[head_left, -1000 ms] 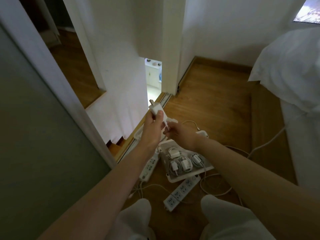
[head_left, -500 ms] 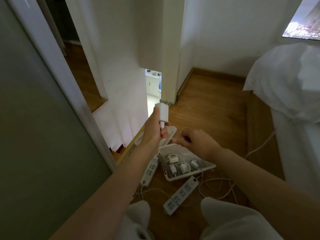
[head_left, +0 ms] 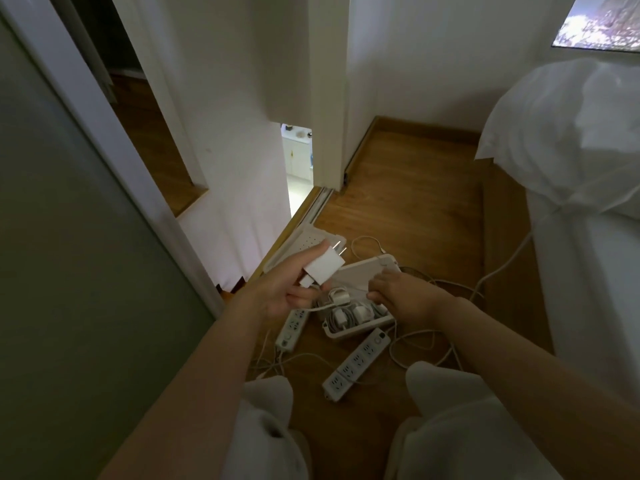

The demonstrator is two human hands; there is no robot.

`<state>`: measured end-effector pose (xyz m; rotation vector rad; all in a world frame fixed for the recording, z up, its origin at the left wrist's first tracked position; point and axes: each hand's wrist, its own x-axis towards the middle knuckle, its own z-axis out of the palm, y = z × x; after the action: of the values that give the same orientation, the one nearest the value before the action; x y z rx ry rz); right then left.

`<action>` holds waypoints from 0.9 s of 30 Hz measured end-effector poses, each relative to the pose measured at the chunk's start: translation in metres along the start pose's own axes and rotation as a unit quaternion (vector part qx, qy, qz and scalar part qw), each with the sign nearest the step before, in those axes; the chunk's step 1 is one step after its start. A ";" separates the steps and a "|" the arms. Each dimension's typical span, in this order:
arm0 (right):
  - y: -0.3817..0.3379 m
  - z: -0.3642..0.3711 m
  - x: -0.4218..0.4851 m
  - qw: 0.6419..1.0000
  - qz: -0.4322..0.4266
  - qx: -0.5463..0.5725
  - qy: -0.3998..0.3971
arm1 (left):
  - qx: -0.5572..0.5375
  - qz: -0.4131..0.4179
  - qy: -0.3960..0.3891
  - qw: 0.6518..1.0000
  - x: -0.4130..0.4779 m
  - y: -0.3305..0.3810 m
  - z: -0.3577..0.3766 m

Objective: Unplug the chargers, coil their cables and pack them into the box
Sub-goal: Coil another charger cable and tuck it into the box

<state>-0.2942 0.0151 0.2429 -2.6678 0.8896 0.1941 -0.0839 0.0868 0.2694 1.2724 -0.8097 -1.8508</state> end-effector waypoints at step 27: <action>-0.046 0.002 -0.040 0.905 0.119 0.262 0.314 | 0.446 0.109 0.129 0.879 0.026 -0.018 0.039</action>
<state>-0.2985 0.0732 0.2623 -2.1063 1.2348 -0.7883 -0.1313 0.0783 0.2544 1.8187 -1.6725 -1.0737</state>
